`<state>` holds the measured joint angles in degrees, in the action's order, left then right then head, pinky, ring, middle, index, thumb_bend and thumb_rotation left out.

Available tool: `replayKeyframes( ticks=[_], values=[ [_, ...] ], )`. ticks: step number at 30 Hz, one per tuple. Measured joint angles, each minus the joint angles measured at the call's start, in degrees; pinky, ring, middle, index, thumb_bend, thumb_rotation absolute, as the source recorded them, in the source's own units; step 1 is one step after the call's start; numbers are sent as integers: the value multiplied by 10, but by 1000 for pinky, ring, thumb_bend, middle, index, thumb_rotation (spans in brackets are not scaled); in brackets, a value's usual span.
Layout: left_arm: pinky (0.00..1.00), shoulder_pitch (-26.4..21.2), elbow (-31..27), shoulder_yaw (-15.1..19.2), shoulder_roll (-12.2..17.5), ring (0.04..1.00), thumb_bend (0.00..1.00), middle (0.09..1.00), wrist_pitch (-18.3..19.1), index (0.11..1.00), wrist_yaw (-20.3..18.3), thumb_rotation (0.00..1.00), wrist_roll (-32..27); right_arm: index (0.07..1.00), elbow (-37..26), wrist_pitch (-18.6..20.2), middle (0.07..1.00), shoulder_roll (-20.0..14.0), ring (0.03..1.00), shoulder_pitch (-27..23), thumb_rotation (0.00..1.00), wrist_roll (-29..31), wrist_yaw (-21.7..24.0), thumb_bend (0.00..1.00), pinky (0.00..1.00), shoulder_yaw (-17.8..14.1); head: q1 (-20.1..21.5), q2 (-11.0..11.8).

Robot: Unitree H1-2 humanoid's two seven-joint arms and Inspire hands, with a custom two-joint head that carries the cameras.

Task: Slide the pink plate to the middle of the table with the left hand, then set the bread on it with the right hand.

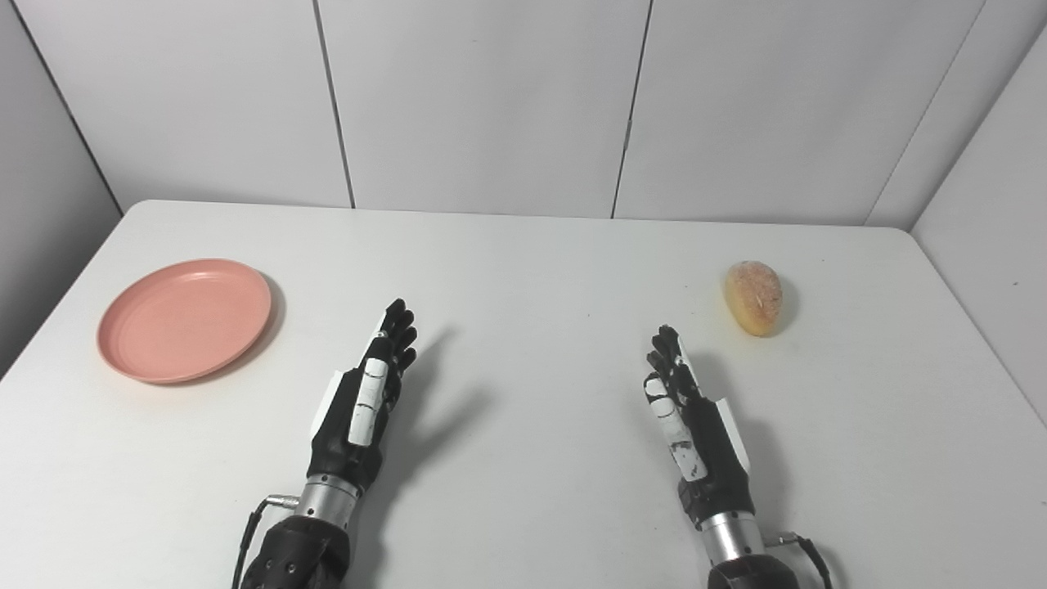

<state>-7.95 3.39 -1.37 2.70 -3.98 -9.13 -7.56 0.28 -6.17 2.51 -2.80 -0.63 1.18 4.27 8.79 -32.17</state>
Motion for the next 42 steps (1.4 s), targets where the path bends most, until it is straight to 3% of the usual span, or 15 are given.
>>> replayKeyframes(
  ticks=[17, 28, 31, 32, 33, 34, 39, 42],
  values=[
    [1000, 3, 0, -3, 1, 1000, 706, 1000, -22, 1000, 0, 1000, 11, 1000, -3, -2, 1000, 1, 1000, 4, 892, 0, 2, 671, 1000, 1, -3, 16],
    [1000, 8, -3, -4, 0, 1000, 703, 1000, -35, 1000, 1, 1000, 14, 1000, -6, -3, 1000, 3, 1000, 8, 898, -3, 1, 680, 1000, 2, -11, 38],
    [1000, 10, -3, -6, -1, 1000, 710, 1000, -42, 1000, 2, 1000, 20, 1000, -9, -3, 1000, 2, 1000, 12, 892, 2, 4, 675, 1000, 1, -53, 48],
    [1000, 10, 0, -7, -2, 1000, 711, 1000, -47, 1000, 3, 1000, 24, 1000, -10, -3, 1000, 0, 1000, 14, 890, 8, 6, 672, 1000, 0, -118, 67],
    [1000, 9, 4, -8, -4, 1000, 712, 1000, -56, 1000, 4, 1000, 27, 1000, -13, -3, 1000, -4, 1000, 17, 889, 14, 11, 670, 1000, -1, -119, 67],
    [1000, 9, 7, -8, -7, 1000, 730, 1000, -66, 1000, 6, 1000, 32, 1000, -14, -4, 1000, -8, 1000, 20, 924, 23, 15, 635, 1000, -3, -153, 77],
    [1000, 5, 23, -17, -27, 1000, 743, 1000, -90, 1000, 27, 1000, 67, 1000, -15, -30, 1000, -32, 1000, 26, 983, 40, 34, 607, 1000, -10, -208, 95],
    [1000, 2, 31, -30, -47, 1000, 772, 1000, -91, 1000, 42, 1000, 89, 1000, -12, -35, 1000, -40, 1000, 26, 950, 66, 41, 657, 1000, -21, -244, 110]
  ],
)
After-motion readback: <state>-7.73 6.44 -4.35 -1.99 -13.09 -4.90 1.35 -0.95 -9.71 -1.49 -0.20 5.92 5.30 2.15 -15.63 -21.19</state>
